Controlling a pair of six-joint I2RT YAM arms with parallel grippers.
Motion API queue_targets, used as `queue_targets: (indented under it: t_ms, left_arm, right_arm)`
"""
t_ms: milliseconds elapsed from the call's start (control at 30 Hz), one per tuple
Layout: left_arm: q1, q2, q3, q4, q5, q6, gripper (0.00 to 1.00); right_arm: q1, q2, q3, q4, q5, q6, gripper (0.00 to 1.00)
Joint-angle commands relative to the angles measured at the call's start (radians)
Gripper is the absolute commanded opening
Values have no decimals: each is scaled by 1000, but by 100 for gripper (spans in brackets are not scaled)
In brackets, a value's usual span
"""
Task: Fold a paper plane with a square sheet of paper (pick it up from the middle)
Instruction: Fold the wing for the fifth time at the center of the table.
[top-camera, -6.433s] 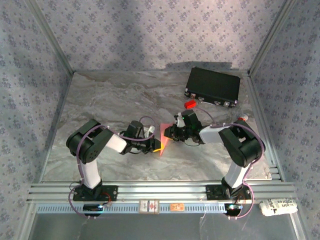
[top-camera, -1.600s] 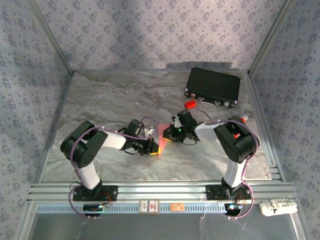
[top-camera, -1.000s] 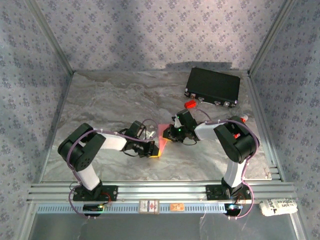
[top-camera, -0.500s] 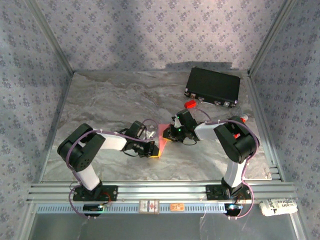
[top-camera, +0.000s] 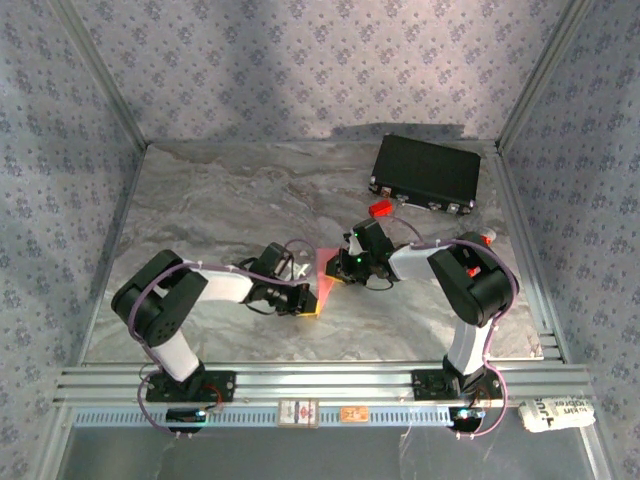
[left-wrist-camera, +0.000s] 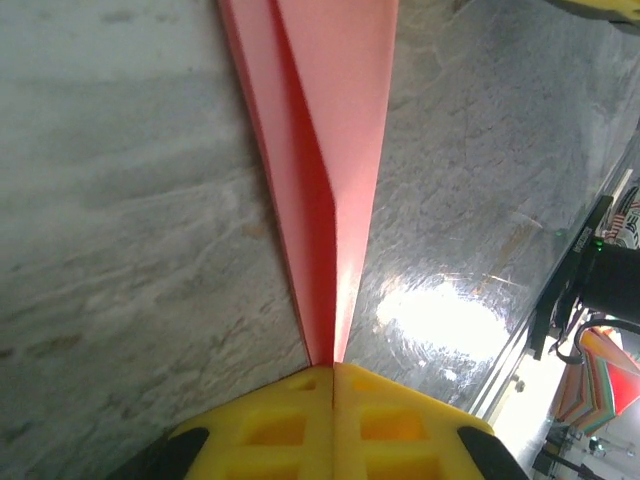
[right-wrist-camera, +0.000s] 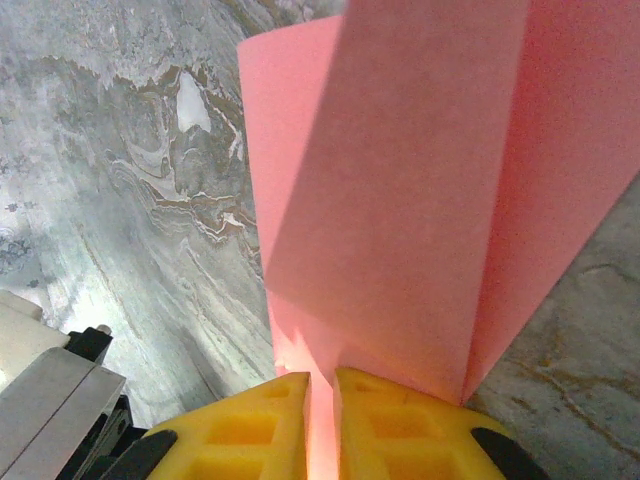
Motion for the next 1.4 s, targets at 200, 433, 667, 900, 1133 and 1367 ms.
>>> queue_targets:
  t_ms: [200,433,667,900,1133,1367]
  left_arm:
    - [-13,-168,-57,-133,-26,-35,9]
    - [10,-263,-33,-8,-52,-130,6]
    - [13,-136,60,98,2,-167,6]
    - [4,-11,118,153,19,-181,6]
    - [-16,63,155,156,2,-174,6]
    - [-21,103,162,102,-46,-125,6]
  right_arm:
    - [1,49,-19,-139,125,-9,16]
    - [1,55,-13,-140,123,-9,16]
    - [2,56,-9,-141,122,-9,16]
    - [1,55,-15,-139,123,-7,16]
    - [2,55,-17,-138,121,-7,16]
    - [1,56,-19,-138,122,-5,16]
